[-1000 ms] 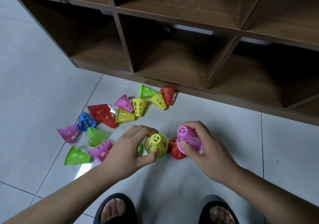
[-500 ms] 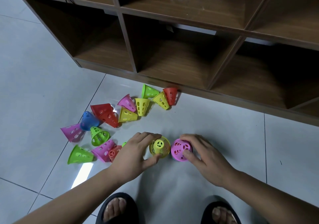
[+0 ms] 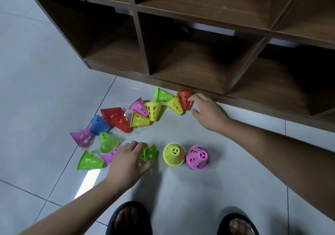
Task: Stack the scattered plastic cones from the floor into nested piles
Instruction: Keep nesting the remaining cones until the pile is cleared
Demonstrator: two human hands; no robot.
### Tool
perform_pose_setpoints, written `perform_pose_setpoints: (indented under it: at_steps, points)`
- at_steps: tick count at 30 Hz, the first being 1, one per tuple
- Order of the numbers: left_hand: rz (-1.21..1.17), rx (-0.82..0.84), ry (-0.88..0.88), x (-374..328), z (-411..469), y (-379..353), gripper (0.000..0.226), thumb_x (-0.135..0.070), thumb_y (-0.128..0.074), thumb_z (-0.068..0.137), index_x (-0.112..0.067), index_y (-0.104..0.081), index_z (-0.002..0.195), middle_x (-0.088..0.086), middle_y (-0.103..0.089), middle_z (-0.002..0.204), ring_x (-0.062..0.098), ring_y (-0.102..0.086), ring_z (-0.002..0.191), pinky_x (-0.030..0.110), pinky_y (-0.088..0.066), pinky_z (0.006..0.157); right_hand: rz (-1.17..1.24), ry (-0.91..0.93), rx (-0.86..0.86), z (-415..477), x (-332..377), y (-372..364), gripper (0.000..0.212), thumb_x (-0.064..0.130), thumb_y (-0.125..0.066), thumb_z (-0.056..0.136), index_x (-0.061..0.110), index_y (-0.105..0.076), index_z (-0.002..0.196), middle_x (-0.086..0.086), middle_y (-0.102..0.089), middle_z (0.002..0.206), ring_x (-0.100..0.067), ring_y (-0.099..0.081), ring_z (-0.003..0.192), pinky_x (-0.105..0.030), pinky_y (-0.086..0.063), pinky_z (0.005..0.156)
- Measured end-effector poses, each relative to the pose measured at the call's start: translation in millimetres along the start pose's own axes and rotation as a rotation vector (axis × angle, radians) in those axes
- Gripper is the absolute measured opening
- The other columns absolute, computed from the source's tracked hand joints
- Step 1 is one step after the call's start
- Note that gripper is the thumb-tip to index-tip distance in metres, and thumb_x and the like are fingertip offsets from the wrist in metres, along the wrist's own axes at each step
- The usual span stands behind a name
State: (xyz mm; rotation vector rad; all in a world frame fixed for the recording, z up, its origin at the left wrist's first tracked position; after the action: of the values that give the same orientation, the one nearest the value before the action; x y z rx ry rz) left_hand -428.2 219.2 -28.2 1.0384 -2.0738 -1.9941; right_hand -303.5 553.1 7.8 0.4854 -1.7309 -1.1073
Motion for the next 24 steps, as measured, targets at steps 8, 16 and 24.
perform_pose_setpoints:
  at_steps: [8,16,24]
  points:
    - [0.122,0.095,0.013,6,7,-9,0.061,-0.067,-0.065,0.084,-0.035,-0.058,0.136,-0.003,-0.064,0.116,0.028,-0.067,0.092,0.039,-0.055,0.075,-0.192,-0.087,0.238,54,-4,-12,0.065,0.014,-0.054,0.101,0.040,-0.038,0.158,0.016,-0.019,0.171,-0.035,-0.033,0.150,-0.050,-0.036,0.121]
    - [0.199,0.193,-0.041,12,16,-14,0.074,-0.047,-0.084,0.069,-0.031,-0.060,0.137,-0.002,-0.063,0.121,0.029,-0.067,0.090,0.039,-0.050,0.072,-0.223,-0.051,0.143,20,-8,-15,0.043,0.005,-0.063,0.094,0.024,-0.061,0.133,0.005,-0.044,0.140,-0.027,-0.050,0.123,-0.043,-0.053,0.098]
    - [0.151,0.083,-0.107,7,25,-10,0.055,-0.052,-0.088,0.072,-0.025,-0.065,0.113,-0.002,-0.065,0.097,0.027,-0.061,0.086,0.039,-0.049,0.069,0.120,-0.193,0.003,-52,-31,-11,0.019,0.002,-0.070,0.094,0.021,-0.073,0.095,0.011,-0.057,0.096,-0.002,-0.058,0.079,-0.020,-0.047,0.078]
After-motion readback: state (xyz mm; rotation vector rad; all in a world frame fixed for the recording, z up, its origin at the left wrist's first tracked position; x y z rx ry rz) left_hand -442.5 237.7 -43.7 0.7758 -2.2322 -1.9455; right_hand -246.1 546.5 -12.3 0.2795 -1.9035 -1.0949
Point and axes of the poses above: each hand's wrist, its own z-axis towards the middle knuckle, its own y-axis out of the back of the hand, x = y × z, the point moved 1 cm from there along z, towards the middle knuckle
